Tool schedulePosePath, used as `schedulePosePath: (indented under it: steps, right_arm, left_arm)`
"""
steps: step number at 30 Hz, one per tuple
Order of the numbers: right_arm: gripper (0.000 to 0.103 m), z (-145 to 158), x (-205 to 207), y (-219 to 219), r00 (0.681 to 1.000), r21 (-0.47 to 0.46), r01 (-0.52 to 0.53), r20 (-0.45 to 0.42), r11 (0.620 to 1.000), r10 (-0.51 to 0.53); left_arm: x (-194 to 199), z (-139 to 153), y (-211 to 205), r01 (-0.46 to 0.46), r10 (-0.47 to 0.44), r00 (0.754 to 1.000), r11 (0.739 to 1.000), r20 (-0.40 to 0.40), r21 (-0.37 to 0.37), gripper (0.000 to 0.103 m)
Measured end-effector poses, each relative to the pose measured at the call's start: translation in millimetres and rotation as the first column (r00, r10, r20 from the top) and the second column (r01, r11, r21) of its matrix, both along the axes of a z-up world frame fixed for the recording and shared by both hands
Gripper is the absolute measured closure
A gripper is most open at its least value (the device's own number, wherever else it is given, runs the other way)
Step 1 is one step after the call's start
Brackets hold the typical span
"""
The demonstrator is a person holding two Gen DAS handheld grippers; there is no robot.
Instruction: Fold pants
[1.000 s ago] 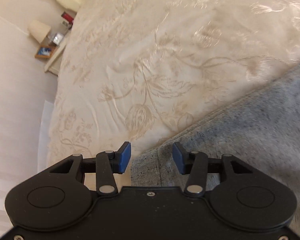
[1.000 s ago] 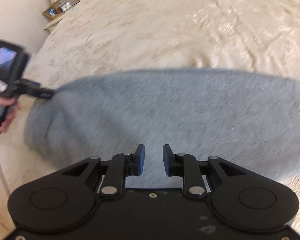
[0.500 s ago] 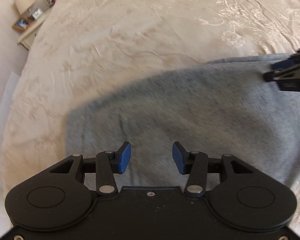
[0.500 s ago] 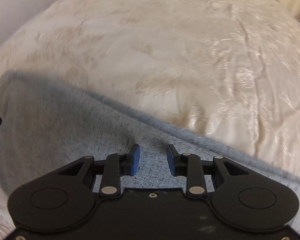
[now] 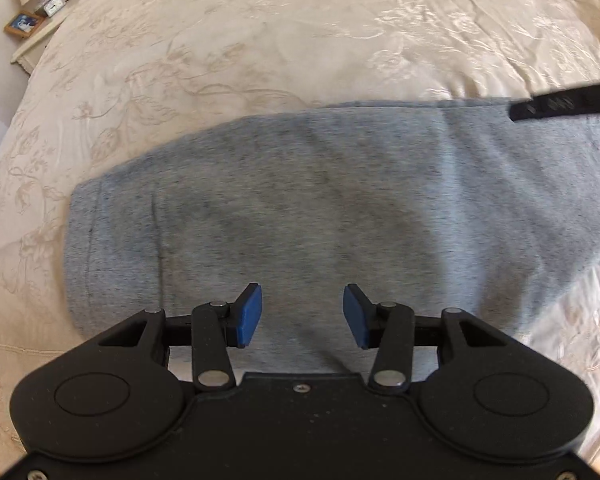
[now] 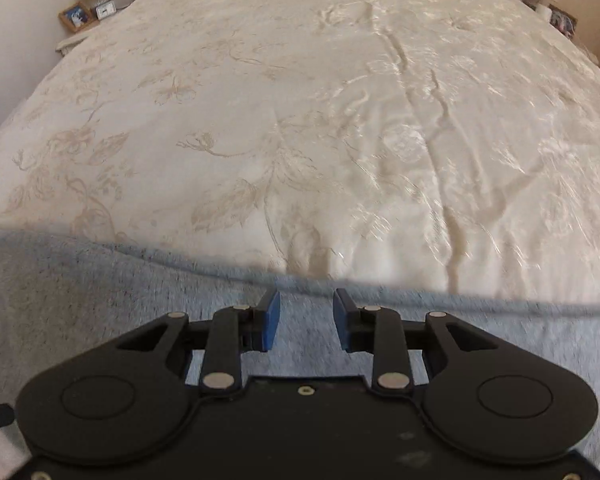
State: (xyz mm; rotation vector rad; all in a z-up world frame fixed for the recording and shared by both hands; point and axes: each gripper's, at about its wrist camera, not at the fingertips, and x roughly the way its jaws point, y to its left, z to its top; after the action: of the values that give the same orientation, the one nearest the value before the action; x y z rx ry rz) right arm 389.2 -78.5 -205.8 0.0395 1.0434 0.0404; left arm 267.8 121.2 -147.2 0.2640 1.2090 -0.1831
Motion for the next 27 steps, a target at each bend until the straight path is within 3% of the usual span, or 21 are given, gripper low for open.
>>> schedulePosePath:
  steps: [4,9,15,19,22,27]
  right_arm:
    - [0.072,1,-52,-56,0.997,0.013,0.067,-0.034,0.998,-0.067]
    - [0.072,-22,-92,-144,0.985,-0.025,0.136,-0.104,0.990,-0.138]
    - [0.072,-40,-85,-293,0.943,-0.090,0.307,-0.105,0.947,-0.315]
    - [0.073,-36,-76,-380,0.915,-0.130,0.384,-0.074,0.914,-0.395]
    - [0.072,-14,-81,-412,0.918,-0.091,0.392,-0.034,0.916,-0.396]
    - [0.072,6,-89,-421,0.950,0.025,0.312,-0.009,0.950,-0.312]
  left_arm:
    - [-9,-1,-39,-0.010,0.010,1.000,1.000,0.000,-0.009,0.049]
    - [-17,-6,-88,-0.056,0.057,0.998,0.996,-0.018,0.064,0.049]
    - [-31,-5,-143,-0.108,0.111,0.994,0.990,-0.024,0.094,0.049]
    - [-38,-2,-178,-0.125,0.127,0.992,0.987,-0.016,0.104,0.049]
    - [-41,1,-202,-0.119,0.122,0.992,0.989,-0.025,0.089,0.049]
    - [-41,11,-234,-0.088,0.089,0.996,0.990,-0.003,0.106,0.049]
